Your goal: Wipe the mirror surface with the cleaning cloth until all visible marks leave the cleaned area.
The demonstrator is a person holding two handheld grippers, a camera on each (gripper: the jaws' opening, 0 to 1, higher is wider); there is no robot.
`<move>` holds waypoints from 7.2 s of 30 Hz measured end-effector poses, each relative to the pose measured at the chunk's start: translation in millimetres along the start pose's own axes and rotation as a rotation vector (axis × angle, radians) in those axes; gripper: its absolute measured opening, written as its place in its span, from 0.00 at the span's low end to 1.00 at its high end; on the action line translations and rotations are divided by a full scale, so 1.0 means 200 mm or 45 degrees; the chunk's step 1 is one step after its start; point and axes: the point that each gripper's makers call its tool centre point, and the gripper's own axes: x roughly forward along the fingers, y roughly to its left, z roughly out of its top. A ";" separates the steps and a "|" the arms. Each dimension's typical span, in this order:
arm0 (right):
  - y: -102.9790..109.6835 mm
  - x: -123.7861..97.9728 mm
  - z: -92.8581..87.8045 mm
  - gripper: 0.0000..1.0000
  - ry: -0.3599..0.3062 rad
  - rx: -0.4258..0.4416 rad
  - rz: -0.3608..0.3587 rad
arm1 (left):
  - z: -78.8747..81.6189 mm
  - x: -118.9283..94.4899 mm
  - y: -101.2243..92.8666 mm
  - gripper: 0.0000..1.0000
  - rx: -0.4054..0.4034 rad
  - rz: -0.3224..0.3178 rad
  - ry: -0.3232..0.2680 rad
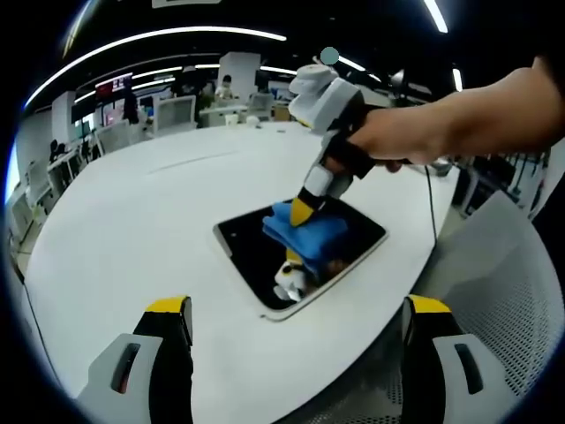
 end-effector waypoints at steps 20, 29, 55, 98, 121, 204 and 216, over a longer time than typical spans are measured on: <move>-0.04 0.03 0.14 0.03 -0.008 0.030 -0.015 | 0.00 -0.01 0.01 1.00 -0.018 0.005 0.006; -0.07 0.05 0.19 0.03 -0.021 0.060 -0.017 | 0.01 -0.01 0.02 1.00 -0.034 0.024 -0.002; -0.07 0.05 0.21 0.03 -0.035 -0.011 0.023 | 0.08 -0.02 0.05 1.00 -0.087 0.106 -0.057; -0.18 0.02 0.18 0.02 -0.071 0.005 0.038 | 0.01 -0.01 0.10 1.00 0.023 0.120 -0.025; -0.29 -0.02 0.14 0.02 -0.043 0.036 0.026 | -0.02 -0.01 0.12 1.00 -0.007 0.142 0.001; -0.15 -0.14 -0.29 0.03 -0.100 0.019 -0.001 | -0.01 -0.01 0.10 0.99 -0.014 0.124 0.007; -0.13 -0.16 -0.36 0.03 -0.099 0.010 0.007 | -0.01 -0.01 0.10 0.99 -0.011 0.125 0.009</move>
